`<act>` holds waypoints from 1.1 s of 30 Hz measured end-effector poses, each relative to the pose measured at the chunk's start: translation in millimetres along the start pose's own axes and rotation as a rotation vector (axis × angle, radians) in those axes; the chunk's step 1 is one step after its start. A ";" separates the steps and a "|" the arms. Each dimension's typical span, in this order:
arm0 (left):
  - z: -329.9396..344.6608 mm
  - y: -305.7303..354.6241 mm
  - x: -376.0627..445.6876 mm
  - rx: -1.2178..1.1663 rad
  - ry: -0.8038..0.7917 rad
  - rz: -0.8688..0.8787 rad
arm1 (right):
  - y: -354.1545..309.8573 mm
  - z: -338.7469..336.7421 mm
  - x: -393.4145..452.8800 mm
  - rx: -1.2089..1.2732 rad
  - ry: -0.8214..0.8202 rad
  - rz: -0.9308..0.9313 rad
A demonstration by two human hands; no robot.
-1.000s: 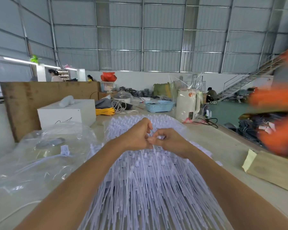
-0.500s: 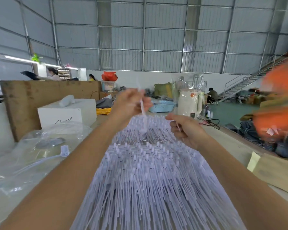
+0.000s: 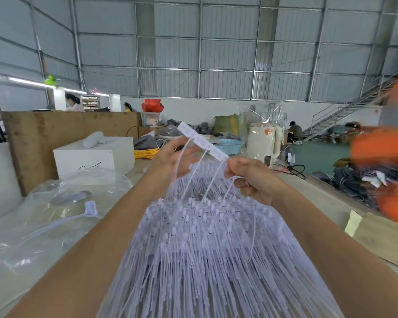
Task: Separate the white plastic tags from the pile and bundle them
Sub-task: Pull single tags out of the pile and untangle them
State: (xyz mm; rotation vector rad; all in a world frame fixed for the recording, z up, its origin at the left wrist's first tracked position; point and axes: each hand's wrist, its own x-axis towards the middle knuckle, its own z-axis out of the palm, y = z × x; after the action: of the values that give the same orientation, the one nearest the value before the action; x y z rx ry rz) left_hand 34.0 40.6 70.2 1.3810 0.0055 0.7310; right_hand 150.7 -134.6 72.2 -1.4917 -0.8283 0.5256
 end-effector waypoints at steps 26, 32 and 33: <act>32.8 -2.1 -8.9 1.358 -0.336 0.236 | 4.9 19.3 4.2 -0.475 0.004 -0.277; 14.6 1.2 -8.8 1.119 -0.353 -0.103 | 20.7 -4.6 13.9 -0.635 0.158 -0.409; 6.7 1.4 -11.9 1.109 -0.333 -0.150 | 21.6 -21.9 17.0 -0.425 0.302 -0.315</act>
State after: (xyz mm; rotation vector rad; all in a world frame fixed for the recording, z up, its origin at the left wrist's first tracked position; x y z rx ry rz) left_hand 26.8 29.1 68.2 2.5142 0.2853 0.3354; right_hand 181.9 -134.9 56.0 -1.7268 -0.9465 -0.1198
